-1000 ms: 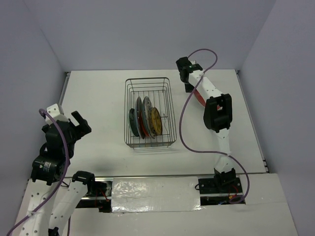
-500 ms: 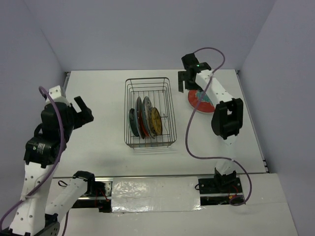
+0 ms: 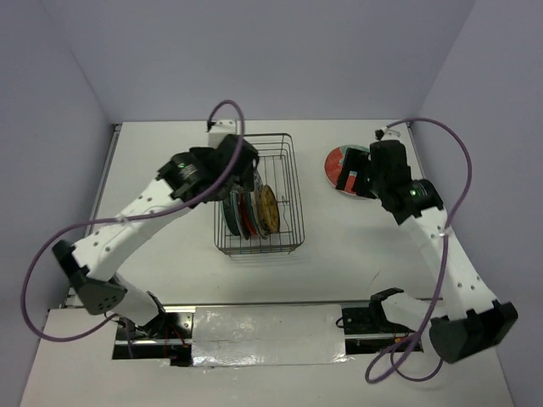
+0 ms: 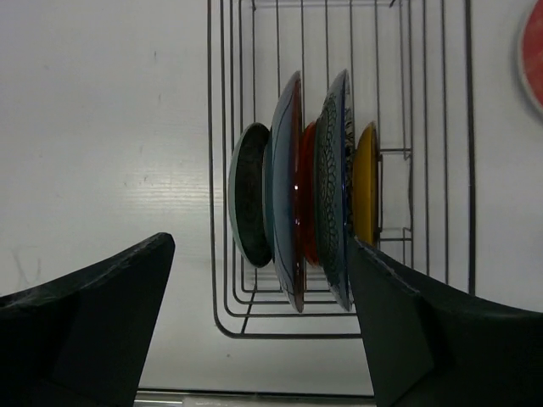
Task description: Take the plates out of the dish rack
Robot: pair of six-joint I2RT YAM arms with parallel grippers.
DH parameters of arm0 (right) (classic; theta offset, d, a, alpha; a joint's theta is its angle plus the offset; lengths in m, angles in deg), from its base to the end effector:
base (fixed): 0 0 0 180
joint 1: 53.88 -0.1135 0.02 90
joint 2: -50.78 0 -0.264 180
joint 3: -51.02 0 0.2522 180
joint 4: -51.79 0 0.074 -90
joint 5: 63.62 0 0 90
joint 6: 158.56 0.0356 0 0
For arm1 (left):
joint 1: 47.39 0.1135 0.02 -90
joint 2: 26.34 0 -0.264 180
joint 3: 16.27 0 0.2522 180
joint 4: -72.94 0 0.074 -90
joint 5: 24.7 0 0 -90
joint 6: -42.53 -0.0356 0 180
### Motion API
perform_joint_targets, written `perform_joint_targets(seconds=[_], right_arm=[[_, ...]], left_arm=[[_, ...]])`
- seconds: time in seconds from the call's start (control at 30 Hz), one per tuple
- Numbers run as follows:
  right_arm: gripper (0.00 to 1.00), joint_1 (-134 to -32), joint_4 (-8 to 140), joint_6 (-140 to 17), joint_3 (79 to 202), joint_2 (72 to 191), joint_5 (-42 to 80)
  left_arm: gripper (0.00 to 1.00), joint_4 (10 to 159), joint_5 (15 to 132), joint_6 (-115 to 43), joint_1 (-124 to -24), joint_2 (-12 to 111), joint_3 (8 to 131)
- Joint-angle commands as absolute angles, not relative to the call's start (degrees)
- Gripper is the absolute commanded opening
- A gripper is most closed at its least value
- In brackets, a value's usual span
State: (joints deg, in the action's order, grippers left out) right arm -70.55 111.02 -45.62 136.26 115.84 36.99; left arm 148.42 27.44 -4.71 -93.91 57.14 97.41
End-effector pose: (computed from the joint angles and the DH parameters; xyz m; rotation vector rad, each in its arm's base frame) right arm 0.2223 0.0597 0.3712 0.2216 2.2328 0.1660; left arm 0.2084 -0.1880 0.4301 -0.2323 2.1555 -0.0966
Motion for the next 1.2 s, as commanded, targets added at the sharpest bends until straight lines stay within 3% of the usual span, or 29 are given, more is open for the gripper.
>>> perform_joint_targets(seconds=[0.0, 0.27, 0.33, 0.63, 0.8, 1.17], right_arm=[[1.00, -71.20, 105.98, -43.86, 130.71, 108.45, 32.71], [1.00, -71.46, 108.09, -45.88, 124.29, 101.15, 32.09], [1.00, -71.46, 107.83, -46.15, 123.15, 100.53, 32.27], [1.00, -71.37, 107.56, -47.12, 121.65, 98.60, 31.13], [1.00, -71.46, 108.09, -46.68, 121.47, 97.81, 30.86], [1.00, -71.38, 107.12, -46.24, 120.51, 96.22, 29.54]], left_arm=[[0.94, 154.12, 17.85, 0.25, -96.69, 61.72, 100.06], [0.76, 159.03, 14.33, 5.79, -98.10, 71.12, 103.31], [0.76, 159.74, 13.89, 7.02, -98.19, 71.57, 103.05], [0.55, 157.89, 14.24, 7.73, -98.19, 73.15, 99.09], [0.52, 157.98, 14.24, 7.81, -98.19, 74.47, 99.27], [0.25, 158.94, 14.50, 7.64, -98.19, 76.76, 101.11]])
